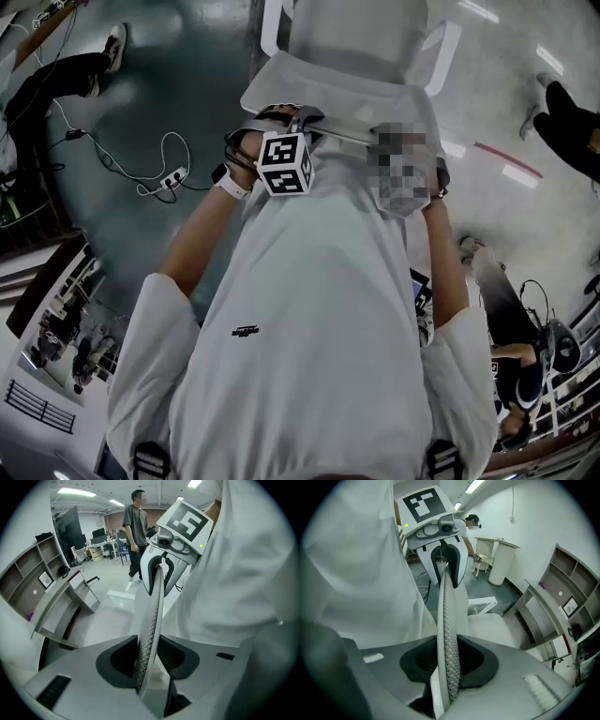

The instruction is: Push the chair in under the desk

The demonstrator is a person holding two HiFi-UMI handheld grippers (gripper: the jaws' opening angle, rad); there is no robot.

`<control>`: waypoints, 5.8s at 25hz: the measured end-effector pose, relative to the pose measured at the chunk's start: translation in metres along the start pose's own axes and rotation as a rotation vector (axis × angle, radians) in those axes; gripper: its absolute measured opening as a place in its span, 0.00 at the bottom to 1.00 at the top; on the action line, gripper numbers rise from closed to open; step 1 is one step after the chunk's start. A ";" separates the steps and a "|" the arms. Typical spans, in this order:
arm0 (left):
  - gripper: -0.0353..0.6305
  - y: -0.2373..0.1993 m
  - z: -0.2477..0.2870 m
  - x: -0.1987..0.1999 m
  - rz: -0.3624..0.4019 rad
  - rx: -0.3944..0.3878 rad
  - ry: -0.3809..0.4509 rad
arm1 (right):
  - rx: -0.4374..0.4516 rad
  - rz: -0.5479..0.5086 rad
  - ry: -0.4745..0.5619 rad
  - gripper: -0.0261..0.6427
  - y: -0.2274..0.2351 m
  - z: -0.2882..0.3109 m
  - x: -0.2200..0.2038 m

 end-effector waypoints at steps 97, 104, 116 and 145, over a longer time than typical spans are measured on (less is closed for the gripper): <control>0.28 -0.499 -0.019 0.072 0.090 0.348 0.076 | -0.415 -0.359 -0.150 0.07 0.499 0.154 0.025; 0.28 -0.527 -0.022 0.077 0.095 0.357 0.081 | -0.412 -0.356 -0.156 0.07 0.527 0.159 0.027; 0.29 -0.572 -0.028 0.080 0.116 0.381 0.075 | -0.417 -0.347 -0.158 0.07 0.570 0.170 0.037; 0.29 -0.719 -0.040 0.098 0.145 0.443 0.024 | -0.433 -0.340 -0.160 0.07 0.712 0.201 0.060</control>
Point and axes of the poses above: the fingertips, and each gripper's own axes: z forward along the fingers, y to its right, x out of its top, the point moved 5 cm from there along -z, backward along the fingers, and after that the axes turned 8 degrees about -x, right-handed, at the moved point
